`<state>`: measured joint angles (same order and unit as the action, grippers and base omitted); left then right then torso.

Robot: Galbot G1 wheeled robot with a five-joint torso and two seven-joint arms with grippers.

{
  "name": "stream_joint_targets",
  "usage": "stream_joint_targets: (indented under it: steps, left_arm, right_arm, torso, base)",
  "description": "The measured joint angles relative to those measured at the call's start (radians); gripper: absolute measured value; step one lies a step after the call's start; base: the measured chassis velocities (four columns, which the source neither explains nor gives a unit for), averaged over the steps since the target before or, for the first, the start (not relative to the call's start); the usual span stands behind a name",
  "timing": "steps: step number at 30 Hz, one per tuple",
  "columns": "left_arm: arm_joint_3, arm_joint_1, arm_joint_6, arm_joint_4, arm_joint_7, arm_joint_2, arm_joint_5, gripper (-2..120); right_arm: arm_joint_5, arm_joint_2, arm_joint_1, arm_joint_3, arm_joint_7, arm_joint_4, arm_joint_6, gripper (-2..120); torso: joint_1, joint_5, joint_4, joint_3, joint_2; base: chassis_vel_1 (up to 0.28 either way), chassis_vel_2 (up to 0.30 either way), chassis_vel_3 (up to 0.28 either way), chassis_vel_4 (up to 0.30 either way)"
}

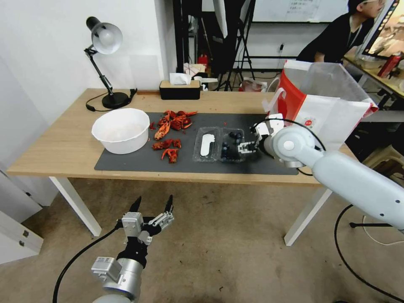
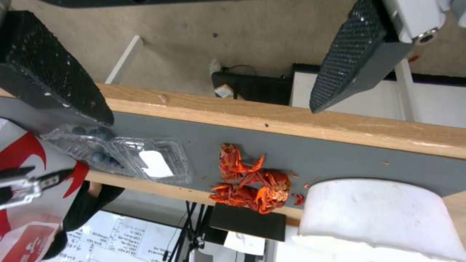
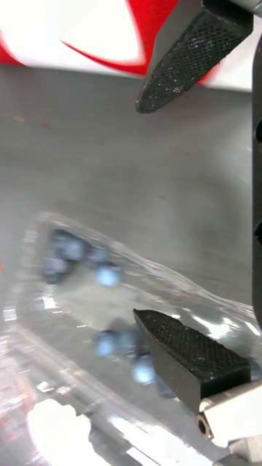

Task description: Close the takeout container lid, then place the container into the takeout bag.

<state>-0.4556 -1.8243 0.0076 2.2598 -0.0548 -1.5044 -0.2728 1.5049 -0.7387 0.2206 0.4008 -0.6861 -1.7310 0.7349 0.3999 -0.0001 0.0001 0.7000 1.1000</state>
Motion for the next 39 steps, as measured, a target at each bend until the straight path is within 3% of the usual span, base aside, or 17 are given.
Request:
stream_joint_targets:
  steps: [2, 4, 6, 10, 14, 18, 21, 26, 29, 33, 36, 39]
  left_arm:
    - [0.0, 0.0, 0.0, 0.0, 0.0, 0.0, 0.0, 100]
    - [0.0, 0.001, 0.0, 0.0, 0.0, 0.001, -0.001, 100]
    - [0.001, 0.002, 0.0, 0.0, 0.0, 0.002, -0.001, 100]
    - [0.002, 0.003, 0.0, -0.001, 0.001, 0.004, -0.001, 100]
    - [0.004, 0.002, 0.0, -0.001, 0.001, 0.011, -0.002, 100]
    - [0.004, 0.001, 0.0, 0.0, 0.002, 0.015, -0.003, 100]
    - [0.004, 0.001, 0.0, 0.0, 0.002, 0.019, -0.008, 100]
    - [0.007, 0.001, 0.0, 0.0, 0.002, 0.02, -0.009, 100]
    - [0.008, 0.002, 0.0, -0.002, 0.003, 0.02, -0.012, 100]
    - [0.001, 0.001, -0.002, -0.002, 0.004, 0.02, -0.015, 100]
    - [-0.006, -0.003, -0.007, -0.002, 0.004, 0.012, -0.017, 100]
    - [-0.005, -0.001, -0.007, -0.002, 0.004, 0.01, -0.017, 100]
  right_arm:
    - [-0.026, 0.005, 0.017, -0.021, 0.03, -0.006, -0.001, 100]
    - [-0.094, 0.021, 0.096, -0.107, 0.131, -0.026, -0.026, 100]
    - [-0.147, 0.042, 0.193, -0.17, 0.22, -0.05, -0.107, 100]
    - [-0.177, 0.053, 0.279, -0.23, 0.29, -0.067, -0.192, 100]
    - [-0.214, 0.063, 0.433, -0.367, 0.453, -0.094, -0.376, 100]
    - [-0.235, 0.069, 0.503, -0.421, 0.517, -0.11, -0.436, 100]
    - [-0.325, 0.092, 0.62, -0.47, 0.628, -0.135, -0.545, 100]
    - [-0.417, 0.107, 0.739, -0.512, 0.697, -0.165, -0.656, 100]
    - [-0.516, 0.082, 0.869, -0.581, 0.733, -0.19, -0.788, 100]
    - [-0.589, 0.052, 0.939, -0.621, 0.737, -0.208, -0.845, 100]
    - [-0.655, 0.01, 1.009, -0.673, 0.731, -0.23, -0.877, 100]
    - [-0.708, -0.027, 1.081, -0.725, 0.724, -0.252, -0.905, 100]
  torso:
    - [0.0, 0.0, -0.0001, 0.0, 0.0]
    - [0.0, 0.0001, 0.0, 0.0, 0.0]
    - [0.0, 0.0003, -0.0002, 0.0, 0.0]
    - [0.0, 0.0009, -0.0005, 0.0, 0.0]
    - [0.0, 0.0001, 0.0, 0.0, 0.0]
    - [0.0, 0.0002, 0.0, 0.0, 0.0]
    - [0.0, 0.0001, -0.0001, 0.0, 0.0]
    - [0.0, 0.0001, -0.0002, 0.0, 0.0]
    - [0.0, 0.0002, -0.0002, 0.0, 0.0]
    - [0.0, 0.0001, -0.0005, 0.0, 0.0]
    - [0.0, 0.0002, 0.0006, 0.0, 0.0]
    - [0.0, -0.0001, -0.0003, 0.0, 0.0]
  base:
    - [0.0, 0.0, 0.0, 0.0]
    - [0.0, 0.0, 0.0, 0.0]
    - [0.0, 0.0, 0.0, 0.0]
    - [0.0, 0.0, 0.0, 0.0]
    - [0.0, 0.0, 0.0, 0.0]
    - [0.0, 0.0, 0.0, 0.0]
    - [0.0, 0.0, 0.0, 0.0]
    - [0.0, 0.0, 0.0, 0.0]
    - [0.0, 0.0, 0.0, 0.0]
    - [0.0, 0.0, 0.0, 0.0]
    - [0.0, 0.0, 0.0, 0.0]
    - [0.0, 0.0, 0.0, 0.0]
